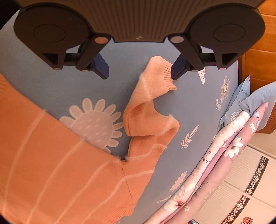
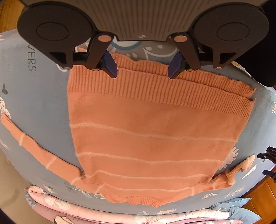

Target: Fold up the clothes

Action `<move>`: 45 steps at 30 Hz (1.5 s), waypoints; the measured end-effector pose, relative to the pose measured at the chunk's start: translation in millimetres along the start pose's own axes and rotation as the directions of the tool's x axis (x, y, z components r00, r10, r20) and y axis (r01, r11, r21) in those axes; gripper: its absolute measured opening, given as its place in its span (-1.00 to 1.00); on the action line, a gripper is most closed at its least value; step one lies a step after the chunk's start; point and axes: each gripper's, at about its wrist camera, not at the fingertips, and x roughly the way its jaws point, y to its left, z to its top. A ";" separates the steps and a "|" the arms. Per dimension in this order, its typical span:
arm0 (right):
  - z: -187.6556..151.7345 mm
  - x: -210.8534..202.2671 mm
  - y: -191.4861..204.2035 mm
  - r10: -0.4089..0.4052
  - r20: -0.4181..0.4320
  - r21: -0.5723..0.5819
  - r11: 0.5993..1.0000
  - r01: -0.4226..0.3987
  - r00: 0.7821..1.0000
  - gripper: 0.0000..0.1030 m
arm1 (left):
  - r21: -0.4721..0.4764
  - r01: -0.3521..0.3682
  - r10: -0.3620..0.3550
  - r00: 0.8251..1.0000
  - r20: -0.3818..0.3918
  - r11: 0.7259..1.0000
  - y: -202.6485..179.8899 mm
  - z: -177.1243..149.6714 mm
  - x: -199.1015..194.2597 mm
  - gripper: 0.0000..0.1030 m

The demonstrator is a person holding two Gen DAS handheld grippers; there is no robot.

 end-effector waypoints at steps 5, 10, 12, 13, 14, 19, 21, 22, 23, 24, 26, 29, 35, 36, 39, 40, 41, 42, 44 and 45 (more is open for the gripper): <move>31.5 18.6 29.5 0.036 -0.010 -0.064 0.997 -0.036 0.999 0.36 | 0.078 0.046 -0.052 0.996 0.078 0.996 17.6 9.4 20.7 0.47; 48.5 32.6 50.5 0.059 -0.021 -0.092 0.994 -0.061 0.998 0.36 | 0.206 0.073 -0.093 0.992 0.091 0.976 14.6 19.6 52.3 0.24; 50.2 36.4 52.8 0.062 -0.032 -0.094 0.993 -0.065 0.998 0.36 | 0.257 0.083 -0.102 0.993 0.065 0.963 8.9 19.3 62.4 -0.04; 50.6 38.1 52.6 0.056 -0.037 -0.095 0.994 -0.059 0.998 0.36 | 0.285 0.087 -0.102 0.994 0.041 0.955 5.9 18.5 68.5 -0.48; 51.1 39.8 52.5 0.050 -0.042 -0.095 0.994 -0.053 0.998 0.36 | 0.290 0.089 -0.103 0.994 0.032 0.953 4.9 17.0 72.0 -0.57; 53.1 47.3 52.1 0.019 -0.062 -0.095 0.995 -0.025 0.998 0.36 | 0.339 -0.015 0.005 1.000 0.029 0.941 2.3 7.9 72.8 -0.67; 53.6 47.9 52.3 0.016 -0.057 -0.094 0.995 -0.021 0.998 0.36 | 0.355 -0.096 0.089 0.995 0.038 0.930 8.3 3.9 66.9 -0.67; 54.2 47.3 52.4 0.013 -0.054 -0.097 0.995 -0.018 0.998 0.36 | 0.342 -0.137 0.131 0.991 0.041 0.930 15.8 1.9 62.9 -0.67; 54.4 47.5 53.2 0.011 -0.051 -0.100 0.995 -0.016 0.999 0.36 | 0.328 -0.174 0.170 0.985 0.041 0.929 23.7 -0.2 59.4 -0.68; 54.6 48.1 54.3 0.009 -0.049 -0.102 0.995 -0.014 0.999 0.36 | 0.322 -0.205 0.204 0.978 0.038 0.924 31.2 -3.2 56.1 -0.68; 54.4 49.0 55.9 0.016 -0.050 -0.101 0.995 -0.021 0.999 0.36 | 0.320 -0.272 0.274 0.961 0.039 0.908 44.4 -11.4 50.6 -0.68; 52.0 52.1 61.0 0.024 -0.062 -0.110 0.993 -0.030 0.998 0.36 | 0.334 -0.250 0.256 0.966 0.027 0.909 43.1 -26.7 51.9 -0.67; 51.3 52.5 68.3 0.026 -0.076 -0.130 0.991 -0.036 0.997 0.36 | 0.367 -0.085 0.119 0.990 -0.073 0.926 3.8 -63.1 80.6 -0.49; 52.1 50.9 68.5 0.023 -0.072 -0.134 0.991 -0.032 0.997 0.36 | 0.308 -0.046 0.078 0.992 -0.094 0.950 6.4 -65.0 80.4 -0.49; 55.7 47.0 67.5 0.005 -0.065 -0.143 0.990 -0.014 0.998 0.39 | 0.126 0.029 -0.012 0.992 -0.127 0.992 23.1 -72.8 77.1 -0.44; 56.8 46.6 67.5 -0.001 -0.063 -0.145 0.989 -0.008 0.998 0.41 | 0.065 0.043 -0.033 0.990 -0.141 0.997 31.5 -76.5 76.2 -0.35; 57.7 46.5 67.8 -0.005 -0.062 -0.147 0.989 -0.004 0.998 0.41 | 0.008 0.040 -0.038 0.987 -0.153 0.999 41.2 -82.7 75.8 -0.31; 58.5 46.7 68.3 -0.008 -0.062 -0.150 0.989 -0.002 0.998 0.41 | -0.048 0.035 -0.043 0.985 -0.167 0.998 50.9 -89.0 75.5 -0.26; 59.2 46.7 71.7 -0.008 -0.060 -0.159 0.987 -0.002 0.998 0.41 | -0.162 0.008 -0.044 0.974 -0.222 0.987 73.3 -105.2 78.4 -0.20; 59.4 46.8 74.0 -0.006 -0.059 -0.165 0.986 -0.004 0.998 0.41 | -0.232 -0.006 -0.048 0.973 -0.225 0.973 84.9 -110.9 78.0 -0.21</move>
